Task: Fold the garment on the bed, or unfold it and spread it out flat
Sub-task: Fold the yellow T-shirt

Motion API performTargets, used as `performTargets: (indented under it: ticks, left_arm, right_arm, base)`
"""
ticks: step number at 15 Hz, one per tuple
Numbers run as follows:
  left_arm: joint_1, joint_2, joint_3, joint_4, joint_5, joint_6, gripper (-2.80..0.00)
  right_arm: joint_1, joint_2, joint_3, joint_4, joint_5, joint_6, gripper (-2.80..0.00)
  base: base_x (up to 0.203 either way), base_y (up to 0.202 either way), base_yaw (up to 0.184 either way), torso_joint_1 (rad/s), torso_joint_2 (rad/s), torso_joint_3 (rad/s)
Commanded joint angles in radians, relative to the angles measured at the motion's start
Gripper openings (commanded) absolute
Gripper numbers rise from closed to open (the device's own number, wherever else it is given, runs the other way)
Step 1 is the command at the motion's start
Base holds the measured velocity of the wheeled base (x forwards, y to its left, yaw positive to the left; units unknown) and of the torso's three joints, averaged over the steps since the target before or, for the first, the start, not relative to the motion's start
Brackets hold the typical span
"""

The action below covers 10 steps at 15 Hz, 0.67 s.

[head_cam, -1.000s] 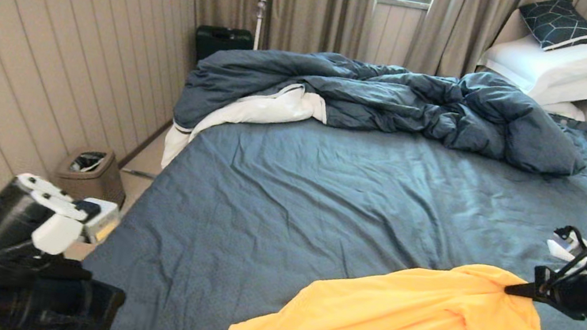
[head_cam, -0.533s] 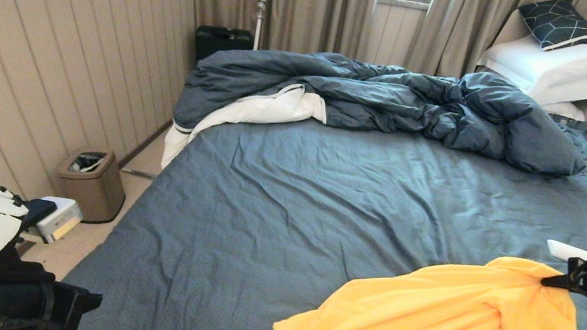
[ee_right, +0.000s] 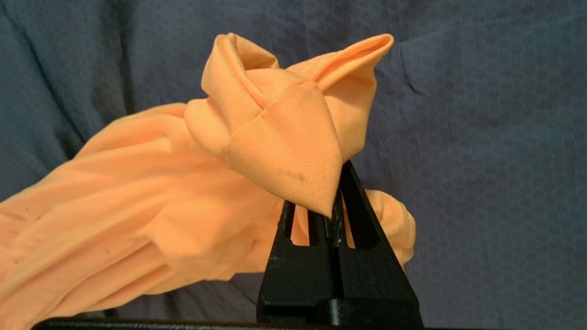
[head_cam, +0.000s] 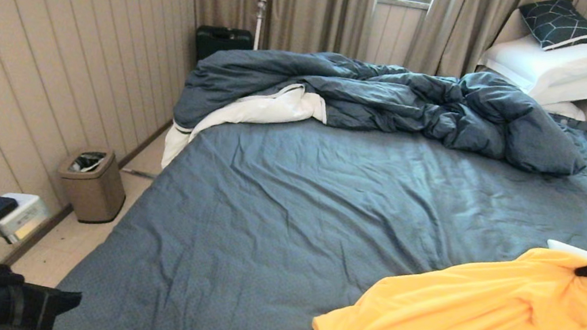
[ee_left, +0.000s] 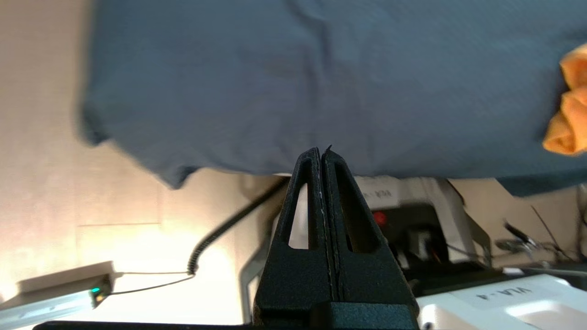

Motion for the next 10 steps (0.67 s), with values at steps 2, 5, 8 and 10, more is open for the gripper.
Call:
performTargets:
  ticks: [2, 5, 8, 10]
  left_arm:
    - [0.004, -0.246, 0.018, 0.080, 0.168, -0.004, -2.80]
    - [0.010, -0.453, 0.033, 0.174, 0.353, -0.004, -2.80]
    - [0.124, -0.555, 0.046, 0.236, 0.425, 0.005, -2.80]
    - [0.155, -0.628, 0.070, 0.243, 0.432, 0.055, -2.80]
  right_arm:
    - [0.023, 0.000, -0.012, 0.006, 0.002, -0.001, -2.80]
    - [0.066, -0.048, -0.009, 0.026, 0.003, 0.002, -2.80]
    - [0.174, -0.132, -0.004, 0.109, 0.007, 0.010, -2.80]
    - [0.279, -0.189, 0.010, 0.137, 0.008, 0.041, -2.80]
  base:
    - [0.000, 0.000, 0.000, 0.000, 0.00, 0.000]
    - [0.000, 0.000, 0.000, 0.000, 0.00, 0.000]
    - [0.000, 0.000, 0.000, 0.000, 0.00, 0.000]
    - [0.000, 0.000, 0.000, 0.000, 0.00, 0.000]
